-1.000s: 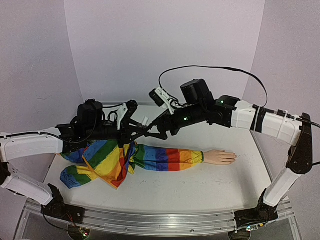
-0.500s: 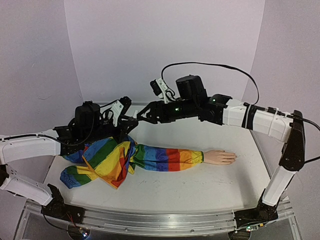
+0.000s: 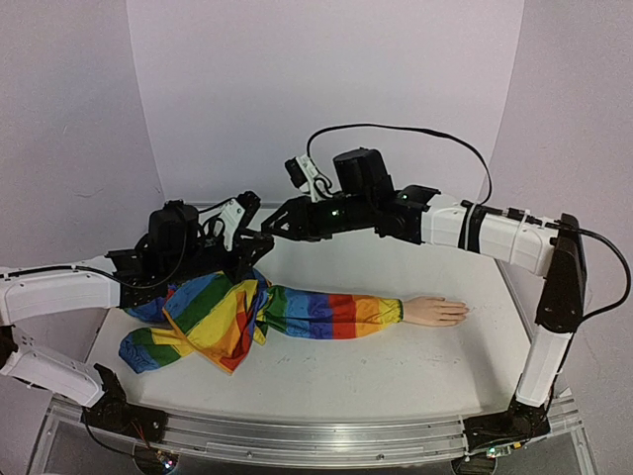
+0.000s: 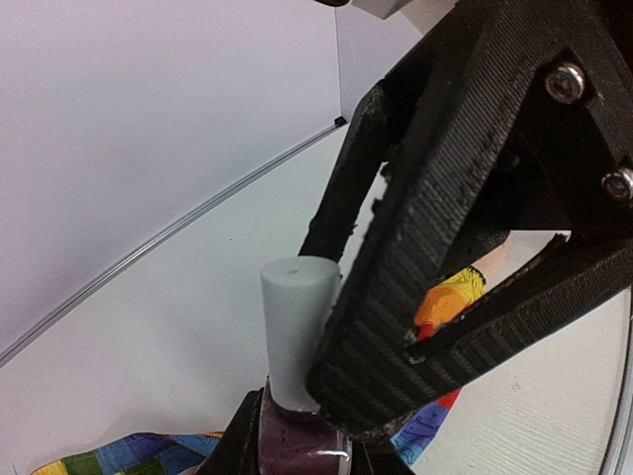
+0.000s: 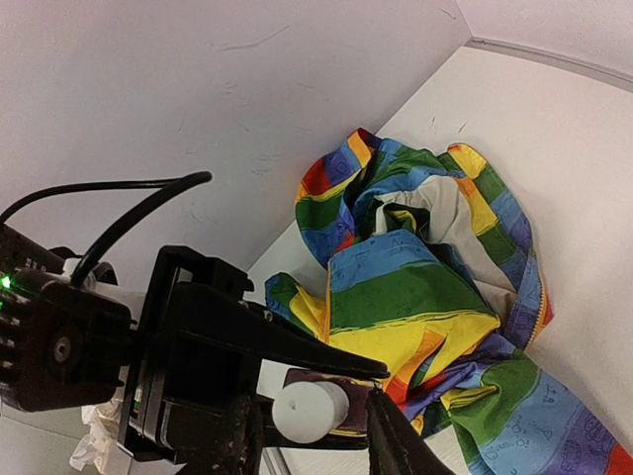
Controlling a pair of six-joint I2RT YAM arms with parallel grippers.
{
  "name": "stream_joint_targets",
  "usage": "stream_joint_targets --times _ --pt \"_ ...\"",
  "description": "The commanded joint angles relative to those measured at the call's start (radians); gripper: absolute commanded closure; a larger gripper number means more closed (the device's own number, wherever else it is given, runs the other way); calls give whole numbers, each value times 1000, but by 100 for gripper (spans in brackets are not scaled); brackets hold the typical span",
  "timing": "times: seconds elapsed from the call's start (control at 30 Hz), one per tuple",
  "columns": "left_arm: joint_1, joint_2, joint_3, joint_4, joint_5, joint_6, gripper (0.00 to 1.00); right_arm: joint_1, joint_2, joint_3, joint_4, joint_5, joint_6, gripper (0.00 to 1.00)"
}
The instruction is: Paint the nails
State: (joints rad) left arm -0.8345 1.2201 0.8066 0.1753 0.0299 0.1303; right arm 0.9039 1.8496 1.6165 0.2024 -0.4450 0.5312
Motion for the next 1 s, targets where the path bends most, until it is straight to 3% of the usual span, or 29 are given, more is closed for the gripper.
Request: stream_joint_targets --times 0.0,0.17,0.4,0.43,0.5,0.57,0.63,0.67,0.77,0.97 --pt "-6 1 35 54 8 -9 100 2 6 46 44 -50 -4 63" --pt "-8 -1 39 53 54 -11 100 1 10 44 43 -51 -24 70" --pt "-6 -29 33 53 159 -5 100 0 -19 11 38 -78 -100 99" --pt "-5 -38 30 53 207 -4 100 -2 -32 -2 37 -105 -136 100" --pt "-1 -55 26 53 417 14 100 -3 -56 -33 34 -280 -268 100" --pt "4 -77 25 53 732 38 100 0 -76 -66 -27 -540 -462 100" --pt "8 -75 48 53 980 11 100 12 -111 -102 -108 -553 -587 100" --pt "12 -63 66 53 1036 -15 100 15 -127 -120 -111 -554 -596 100" --pt "15 -31 89 53 1012 -45 100 24 -159 -146 -109 -538 -582 100" --pt "15 -17 84 53 687 -31 100 38 -174 -133 -109 -398 -507 100"
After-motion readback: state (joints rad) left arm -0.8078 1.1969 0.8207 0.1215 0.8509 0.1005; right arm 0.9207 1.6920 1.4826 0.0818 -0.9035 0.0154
